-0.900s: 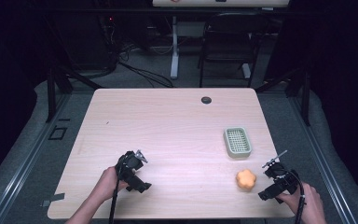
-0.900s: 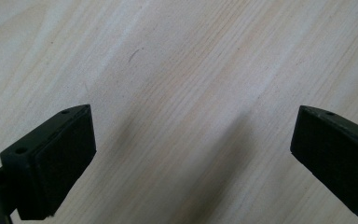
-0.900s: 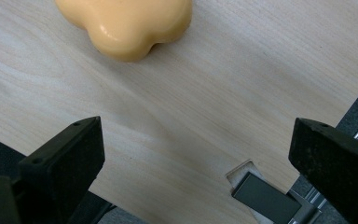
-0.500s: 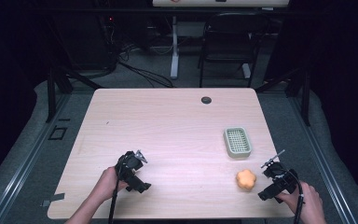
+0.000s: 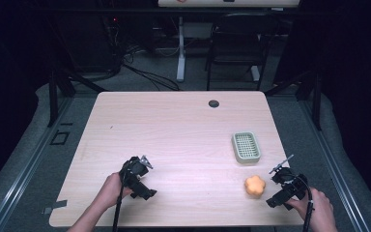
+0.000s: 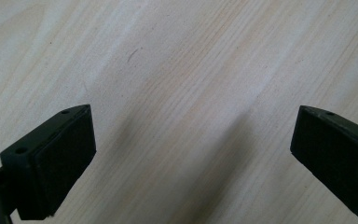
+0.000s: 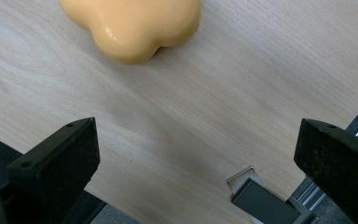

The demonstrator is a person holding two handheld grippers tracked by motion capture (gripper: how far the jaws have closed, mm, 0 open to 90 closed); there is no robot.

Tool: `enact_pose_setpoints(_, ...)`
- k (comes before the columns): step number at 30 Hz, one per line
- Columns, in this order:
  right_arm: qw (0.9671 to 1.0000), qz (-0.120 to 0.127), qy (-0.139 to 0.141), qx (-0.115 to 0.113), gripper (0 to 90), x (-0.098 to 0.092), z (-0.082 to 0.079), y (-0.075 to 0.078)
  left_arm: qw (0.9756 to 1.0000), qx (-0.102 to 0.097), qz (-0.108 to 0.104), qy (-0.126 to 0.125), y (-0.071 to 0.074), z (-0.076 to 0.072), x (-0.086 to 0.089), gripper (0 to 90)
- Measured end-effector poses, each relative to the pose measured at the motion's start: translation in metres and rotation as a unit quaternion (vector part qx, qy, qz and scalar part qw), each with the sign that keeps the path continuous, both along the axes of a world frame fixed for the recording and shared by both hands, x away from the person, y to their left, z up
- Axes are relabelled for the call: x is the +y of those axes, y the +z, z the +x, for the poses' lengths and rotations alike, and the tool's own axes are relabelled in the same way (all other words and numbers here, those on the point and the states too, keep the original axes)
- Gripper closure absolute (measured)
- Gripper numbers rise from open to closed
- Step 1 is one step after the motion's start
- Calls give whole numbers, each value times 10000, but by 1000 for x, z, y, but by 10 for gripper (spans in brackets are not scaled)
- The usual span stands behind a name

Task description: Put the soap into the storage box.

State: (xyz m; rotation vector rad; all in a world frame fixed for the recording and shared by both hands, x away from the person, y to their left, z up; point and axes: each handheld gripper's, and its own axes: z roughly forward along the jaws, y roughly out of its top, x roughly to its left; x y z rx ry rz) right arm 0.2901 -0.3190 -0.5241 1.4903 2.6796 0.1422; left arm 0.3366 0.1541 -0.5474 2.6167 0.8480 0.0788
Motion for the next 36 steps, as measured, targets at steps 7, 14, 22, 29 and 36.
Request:
enact_pose_setpoints(7, 9999, -74, 151, -2, 0, 3, 1, 5, 10000, 3, 29, 20, 0, 1, 1, 0)
enact_pose_setpoints(14, 9997, -94, 211, -101, 0, 12, 4, 13, 10000, -40, 9, -49, 2, -2, -1, 0)
enact_pose_setpoints(22, 9989, 222, 108, -403, 0, 24, 7, 14, 10000, -2, 7, -6, 0, 0, -1, 0)
enact_pose_setpoints(29, 9981, -148, 444, -391, 0, 33, 14, 23, 10000, -17, 25, -21, 1, 0, -1, 0)
enact_pose_setpoints(36, 9977, -41, 556, -396, 0, 45, 23, 28, 10000, -8, 16, -14, 0, 0, -1, 0)
